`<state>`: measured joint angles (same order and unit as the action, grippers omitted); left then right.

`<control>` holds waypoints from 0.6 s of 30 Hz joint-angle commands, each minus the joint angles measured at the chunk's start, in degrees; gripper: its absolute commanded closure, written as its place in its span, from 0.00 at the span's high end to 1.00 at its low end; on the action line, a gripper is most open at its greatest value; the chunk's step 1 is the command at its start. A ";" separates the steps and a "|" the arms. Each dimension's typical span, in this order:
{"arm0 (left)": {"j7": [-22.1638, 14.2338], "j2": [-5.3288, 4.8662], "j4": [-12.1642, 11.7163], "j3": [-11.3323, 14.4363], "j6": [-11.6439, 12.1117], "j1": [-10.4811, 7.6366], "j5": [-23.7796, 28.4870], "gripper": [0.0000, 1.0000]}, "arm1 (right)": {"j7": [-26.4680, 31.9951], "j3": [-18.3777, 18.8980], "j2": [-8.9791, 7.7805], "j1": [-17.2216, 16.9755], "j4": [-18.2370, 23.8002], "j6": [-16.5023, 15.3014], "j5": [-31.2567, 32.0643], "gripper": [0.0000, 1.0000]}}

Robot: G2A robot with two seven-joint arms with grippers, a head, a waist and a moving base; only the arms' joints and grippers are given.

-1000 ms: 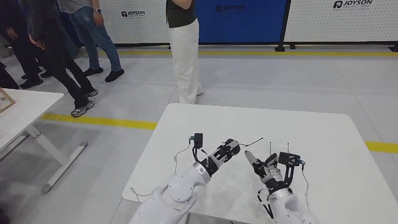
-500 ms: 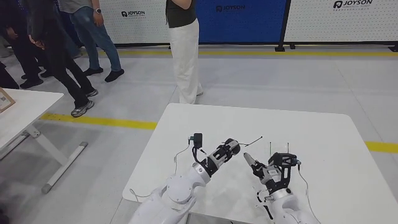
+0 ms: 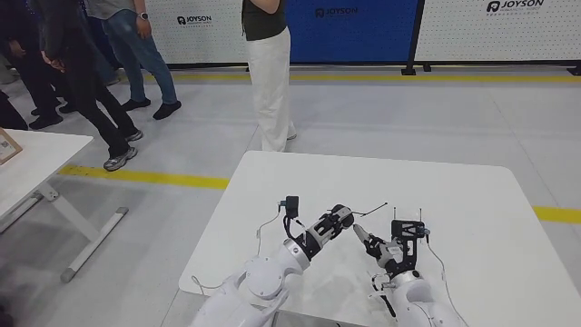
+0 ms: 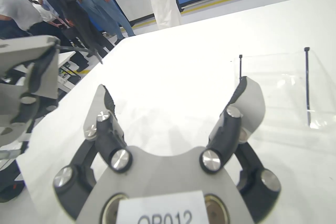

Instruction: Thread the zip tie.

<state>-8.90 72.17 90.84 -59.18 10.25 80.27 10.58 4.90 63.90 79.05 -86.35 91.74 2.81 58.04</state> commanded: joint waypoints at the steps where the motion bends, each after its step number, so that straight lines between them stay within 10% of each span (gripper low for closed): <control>1: 0.02 0.03 0.08 0.13 -0.09 -0.05 -0.11 0.00 | 0.02 0.09 -0.03 0.05 0.04 -0.50 -0.08 1.00; 2: 0.02 0.04 0.13 0.17 -0.10 -0.06 -0.16 0.00 | 0.03 0.15 -0.03 0.09 -0.03 -0.52 -0.13 0.60; 5: -0.06 0.05 0.16 0.20 -0.05 -0.08 -0.30 0.00 | 0.49 0.22 -0.02 0.35 -0.26 -0.44 -0.30 0.38; 18: -0.36 0.20 -0.74 0.78 0.19 -0.67 -1.22 0.00 | 0.30 0.53 -0.23 0.39 0.00 -4.98 -1.97 0.36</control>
<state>-9.22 72.37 90.10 -58.41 10.46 79.63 9.45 5.32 64.37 78.83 -85.94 91.71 -2.15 56.14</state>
